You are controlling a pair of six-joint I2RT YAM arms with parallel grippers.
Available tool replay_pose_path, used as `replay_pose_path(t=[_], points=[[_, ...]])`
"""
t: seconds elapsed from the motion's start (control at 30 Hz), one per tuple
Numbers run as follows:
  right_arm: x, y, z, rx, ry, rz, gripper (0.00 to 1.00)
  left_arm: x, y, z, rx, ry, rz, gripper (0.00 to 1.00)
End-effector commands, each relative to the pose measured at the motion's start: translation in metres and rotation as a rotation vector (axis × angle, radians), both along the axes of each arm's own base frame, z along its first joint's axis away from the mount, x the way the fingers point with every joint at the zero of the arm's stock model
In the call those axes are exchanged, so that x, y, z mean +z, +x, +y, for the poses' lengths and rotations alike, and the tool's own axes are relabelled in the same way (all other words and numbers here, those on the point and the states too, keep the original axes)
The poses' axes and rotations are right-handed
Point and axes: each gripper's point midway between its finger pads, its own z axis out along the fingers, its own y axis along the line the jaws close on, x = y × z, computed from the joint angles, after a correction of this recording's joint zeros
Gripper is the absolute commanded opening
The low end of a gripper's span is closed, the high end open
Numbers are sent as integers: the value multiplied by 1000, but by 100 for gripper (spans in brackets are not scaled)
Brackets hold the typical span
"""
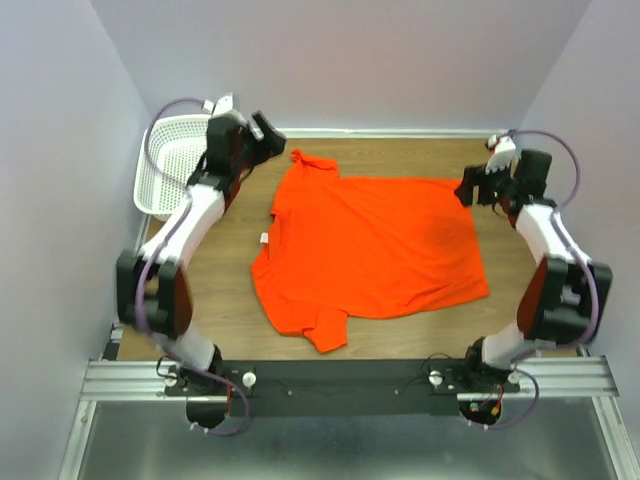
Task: Fold and stack the t-shirts
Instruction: Flatten the tshirt out
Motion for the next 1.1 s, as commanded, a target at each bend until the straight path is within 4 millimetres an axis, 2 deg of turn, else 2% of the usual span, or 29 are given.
replay_pose_path(t=[0.0, 0.03, 0.07, 0.1, 0.13, 0.17, 0.2, 0.23, 0.27, 0.3, 0.33, 0.4, 0.5, 0.67, 0.87, 1.07], points=[[-14, -92, 36, 385, -158, 49, 83, -16, -90, 20, -23, 43, -38, 92], [-17, -106, 36, 406, -185, 62, 83, 9, -121, 26, -21, 11, -114, 94], [-18, -123, 34, 433, -234, 84, 83, -35, -146, 29, -22, -26, -22, 97], [-24, -132, 33, 443, -256, 112, 83, -39, -163, 28, -30, -61, -25, 97], [-31, -139, 29, 444, -275, 144, 83, -27, -183, 31, -30, -101, -58, 97], [-46, -152, 21, 422, -309, 211, 83, -52, -200, 29, -24, -156, 13, 96], [-53, -158, 17, 410, -319, 239, 83, -66, -213, 30, -12, -179, 74, 95], [-57, -163, 14, 398, -327, 259, 83, -66, -225, 30, -12, -203, 77, 95], [-67, -174, 12, 392, -328, 297, 82, -79, -234, 31, -3, -220, 127, 95], [-71, -179, 10, 387, -336, 313, 82, -87, -239, 32, 14, -224, 170, 93], [-70, -182, 9, 385, -350, 305, 82, -104, -251, 33, 23, -220, 253, 93], [-75, -189, 8, 378, -351, 322, 82, -120, -260, 30, 11, -223, 327, 89], [-80, -193, 9, 377, -342, 340, 82, -162, -283, 32, 2, -162, 531, 88], [-86, -198, 11, 375, -318, 362, 82, -184, -294, 47, 67, -74, 646, 86], [-87, -205, 8, 361, -338, 372, 82, -221, -319, 40, 31, -87, 798, 84], [-96, -211, 8, 380, -342, 405, 82, -228, -320, 31, -4, -69, 824, 73]])
